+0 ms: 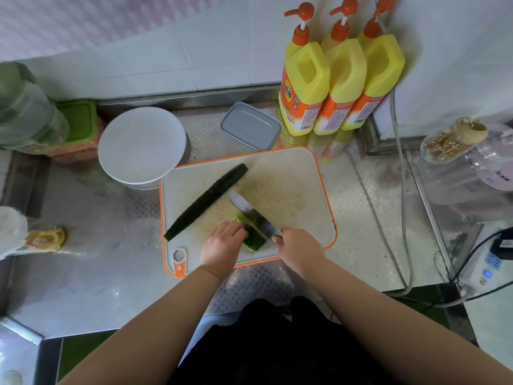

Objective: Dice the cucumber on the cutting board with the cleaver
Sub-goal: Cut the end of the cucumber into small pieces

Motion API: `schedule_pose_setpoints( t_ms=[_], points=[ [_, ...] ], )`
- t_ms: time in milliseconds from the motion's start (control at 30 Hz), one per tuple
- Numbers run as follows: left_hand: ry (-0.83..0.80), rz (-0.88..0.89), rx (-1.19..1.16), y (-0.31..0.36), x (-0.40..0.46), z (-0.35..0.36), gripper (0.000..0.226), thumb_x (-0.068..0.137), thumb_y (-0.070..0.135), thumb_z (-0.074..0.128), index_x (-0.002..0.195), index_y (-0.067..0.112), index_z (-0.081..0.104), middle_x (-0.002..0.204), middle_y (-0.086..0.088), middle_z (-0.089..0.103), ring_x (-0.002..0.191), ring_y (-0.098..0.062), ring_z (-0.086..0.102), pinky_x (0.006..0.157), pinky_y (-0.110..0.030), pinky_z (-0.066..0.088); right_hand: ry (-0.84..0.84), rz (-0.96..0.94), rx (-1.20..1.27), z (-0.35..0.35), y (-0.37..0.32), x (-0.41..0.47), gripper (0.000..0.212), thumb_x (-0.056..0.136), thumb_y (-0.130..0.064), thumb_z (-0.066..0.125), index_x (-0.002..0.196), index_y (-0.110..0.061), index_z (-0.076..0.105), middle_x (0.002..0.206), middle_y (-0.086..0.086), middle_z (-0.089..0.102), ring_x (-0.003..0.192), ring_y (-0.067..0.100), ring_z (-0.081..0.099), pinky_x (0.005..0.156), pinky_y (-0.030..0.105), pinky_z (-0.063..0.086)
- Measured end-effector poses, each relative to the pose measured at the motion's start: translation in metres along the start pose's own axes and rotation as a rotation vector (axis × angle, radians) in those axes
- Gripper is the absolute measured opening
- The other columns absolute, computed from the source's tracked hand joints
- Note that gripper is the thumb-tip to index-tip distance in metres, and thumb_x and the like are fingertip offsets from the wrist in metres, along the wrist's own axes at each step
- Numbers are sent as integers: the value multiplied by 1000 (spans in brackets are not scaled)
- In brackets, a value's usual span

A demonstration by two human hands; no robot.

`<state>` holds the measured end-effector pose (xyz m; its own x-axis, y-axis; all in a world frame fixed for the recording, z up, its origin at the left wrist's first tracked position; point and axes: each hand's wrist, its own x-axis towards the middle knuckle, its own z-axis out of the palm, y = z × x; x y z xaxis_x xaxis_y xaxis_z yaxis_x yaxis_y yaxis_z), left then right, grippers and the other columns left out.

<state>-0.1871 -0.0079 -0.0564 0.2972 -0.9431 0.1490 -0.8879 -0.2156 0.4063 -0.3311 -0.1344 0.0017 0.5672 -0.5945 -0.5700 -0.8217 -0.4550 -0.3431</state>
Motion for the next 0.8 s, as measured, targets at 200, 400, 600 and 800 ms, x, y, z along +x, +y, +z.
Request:
schedule_pose_setpoints(
  t_ms=[200, 400, 600, 800],
  points=[
    [-8, -4, -23, 1, 1, 0, 25, 65, -4, 78, 85, 9, 70, 93, -8, 68, 88, -28, 65, 57, -31, 56, 32, 30, 36, -2, 4, -7, 31, 100, -36, 39, 97, -10, 55, 100, 13, 64, 97, 29, 60, 77, 34, 44],
    [-22, -39, -65, -1, 3, 2, 26, 64, -6, 79, 84, 8, 69, 90, -8, 65, 83, -26, 62, 58, -29, 52, 59, -17, 2, 2, -5, -25, 28, 100, -36, 38, 98, -13, 54, 89, 5, 63, 88, 25, 62, 70, 35, 49],
    [-58, -60, -76, -6, 7, 6, 27, 63, -9, 76, 82, 9, 67, 85, -7, 61, 75, -27, 58, 51, -29, 49, 51, -7, -40, 7, -11, -26, 27, 99, -35, 38, 104, -14, 55, 97, 7, 65, 92, 26, 63, 79, 37, 52],
    [-63, -43, -92, -8, 6, 8, 28, 65, -10, 75, 85, 8, 67, 89, -8, 63, 80, -28, 59, 55, -34, 53, 11, 34, -79, 9, -16, -20, 13, 96, -24, 47, 104, -17, 56, 100, 3, 63, 95, 21, 62, 78, 31, 48]
  ],
)
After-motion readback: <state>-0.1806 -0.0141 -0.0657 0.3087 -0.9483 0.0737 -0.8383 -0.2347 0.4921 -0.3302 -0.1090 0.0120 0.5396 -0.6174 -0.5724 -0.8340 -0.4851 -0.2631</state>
